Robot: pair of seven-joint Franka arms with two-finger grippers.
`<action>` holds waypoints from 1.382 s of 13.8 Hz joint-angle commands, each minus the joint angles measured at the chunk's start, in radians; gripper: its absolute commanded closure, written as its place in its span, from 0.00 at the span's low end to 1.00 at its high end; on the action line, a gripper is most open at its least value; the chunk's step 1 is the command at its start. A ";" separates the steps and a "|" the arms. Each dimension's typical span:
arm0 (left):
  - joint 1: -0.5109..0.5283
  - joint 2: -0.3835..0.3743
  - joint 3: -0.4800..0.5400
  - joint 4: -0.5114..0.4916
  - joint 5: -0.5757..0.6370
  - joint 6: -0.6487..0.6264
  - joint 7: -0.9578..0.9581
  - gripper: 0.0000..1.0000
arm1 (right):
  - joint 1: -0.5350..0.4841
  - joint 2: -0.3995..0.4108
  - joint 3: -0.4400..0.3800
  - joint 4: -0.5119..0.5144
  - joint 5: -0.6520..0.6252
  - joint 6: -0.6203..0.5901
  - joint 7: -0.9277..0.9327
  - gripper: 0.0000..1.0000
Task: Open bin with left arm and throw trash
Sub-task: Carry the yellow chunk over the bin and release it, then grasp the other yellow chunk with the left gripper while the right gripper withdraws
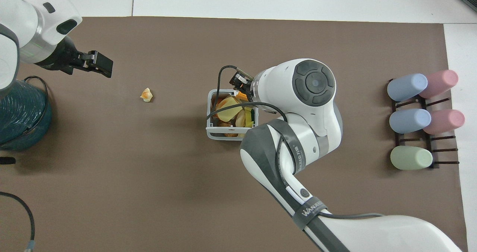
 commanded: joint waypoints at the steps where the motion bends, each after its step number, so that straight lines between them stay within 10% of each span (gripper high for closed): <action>1: 0.006 -0.079 -0.002 -0.174 0.017 0.143 0.014 0.00 | 0.031 0.024 0.005 0.009 0.020 0.017 0.089 1.00; 3: 0.006 -0.084 -0.002 -0.259 0.017 0.246 0.013 0.00 | 0.048 0.024 0.005 -0.007 0.022 0.005 0.120 0.94; 5: 0.006 -0.082 -0.004 -0.317 0.015 0.333 0.014 0.00 | 0.050 0.021 0.006 -0.017 0.022 0.001 0.126 0.06; 6: 0.004 -0.081 -0.004 -0.349 0.015 0.375 0.013 0.00 | 0.048 0.023 0.005 -0.016 0.022 0.001 0.126 0.00; 19: -0.067 0.056 -0.004 -0.638 0.014 0.840 -0.052 0.39 | -0.100 -0.144 -0.006 -0.097 -0.038 -0.088 -0.171 0.00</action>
